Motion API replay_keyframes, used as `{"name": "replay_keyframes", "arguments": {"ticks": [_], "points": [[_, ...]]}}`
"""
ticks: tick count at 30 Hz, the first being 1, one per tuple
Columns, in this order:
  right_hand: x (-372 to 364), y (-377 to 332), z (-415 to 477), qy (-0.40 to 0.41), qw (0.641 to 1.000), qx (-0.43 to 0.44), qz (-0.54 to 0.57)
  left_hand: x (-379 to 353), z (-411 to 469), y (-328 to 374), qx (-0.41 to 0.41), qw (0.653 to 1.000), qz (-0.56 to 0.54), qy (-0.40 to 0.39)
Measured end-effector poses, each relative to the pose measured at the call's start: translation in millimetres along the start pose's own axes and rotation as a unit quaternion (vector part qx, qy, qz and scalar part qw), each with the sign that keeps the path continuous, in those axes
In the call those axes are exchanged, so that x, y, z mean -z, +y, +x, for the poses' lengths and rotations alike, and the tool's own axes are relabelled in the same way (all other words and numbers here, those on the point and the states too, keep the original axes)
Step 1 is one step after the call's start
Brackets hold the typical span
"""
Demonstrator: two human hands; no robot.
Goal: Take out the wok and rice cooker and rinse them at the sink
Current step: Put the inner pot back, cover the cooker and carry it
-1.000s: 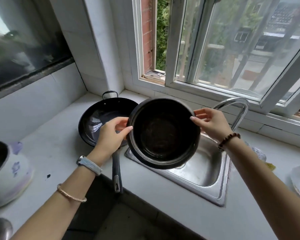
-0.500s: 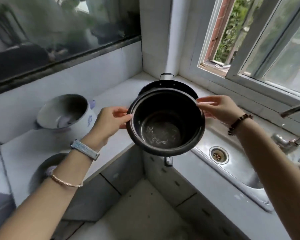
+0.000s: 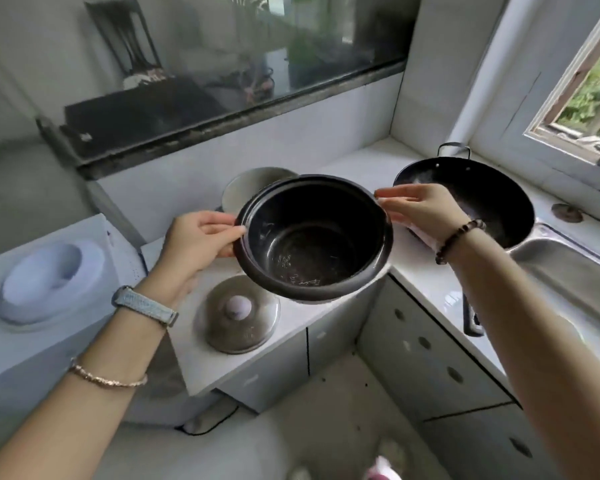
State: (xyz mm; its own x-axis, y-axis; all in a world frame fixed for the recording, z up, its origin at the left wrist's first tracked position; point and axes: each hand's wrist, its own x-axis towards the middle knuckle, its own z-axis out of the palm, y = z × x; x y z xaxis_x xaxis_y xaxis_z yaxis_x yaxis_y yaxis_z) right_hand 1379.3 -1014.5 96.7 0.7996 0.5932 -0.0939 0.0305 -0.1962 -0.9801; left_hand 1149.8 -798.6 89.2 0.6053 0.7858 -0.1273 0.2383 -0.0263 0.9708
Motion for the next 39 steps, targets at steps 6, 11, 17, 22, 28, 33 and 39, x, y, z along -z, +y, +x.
{"name": "replay_keyframes", "arguments": {"ticks": [6,11,17,22,28,33,39], "points": [[-41.1,-20.2,31.5,-0.019,0.999,0.010,0.039,30.8,35.4,3.1,0.008,0.999,-0.010,0.050],[-65.7,-28.0,80.3,-0.029,0.998,0.022,0.057,39.1,72.9,6.1,0.009,0.995,-0.011,0.098],[-81.9,-30.8,144.3,-0.058,0.997,0.034,0.050,30.4,114.3,13.1,0.017,0.986,0.008,0.163],[-94.8,-25.4,192.9,-0.086,0.996,0.031,0.018,21.3,148.9,9.1,0.029,0.979,0.006,0.203],[-108.4,-11.2,227.5,-0.099,0.995,0.004,-0.004,17.7,179.8,-10.2,0.051,0.974,0.015,0.220],[-114.1,4.7,239.6,-0.108,0.994,-0.015,-0.014,16.1,195.9,-29.2,0.071,0.975,0.027,0.208],[-119.7,20.9,241.4,-0.100,0.994,-0.046,-0.027,9.3,202.0,-43.0,0.084,0.976,0.047,0.194]]}}
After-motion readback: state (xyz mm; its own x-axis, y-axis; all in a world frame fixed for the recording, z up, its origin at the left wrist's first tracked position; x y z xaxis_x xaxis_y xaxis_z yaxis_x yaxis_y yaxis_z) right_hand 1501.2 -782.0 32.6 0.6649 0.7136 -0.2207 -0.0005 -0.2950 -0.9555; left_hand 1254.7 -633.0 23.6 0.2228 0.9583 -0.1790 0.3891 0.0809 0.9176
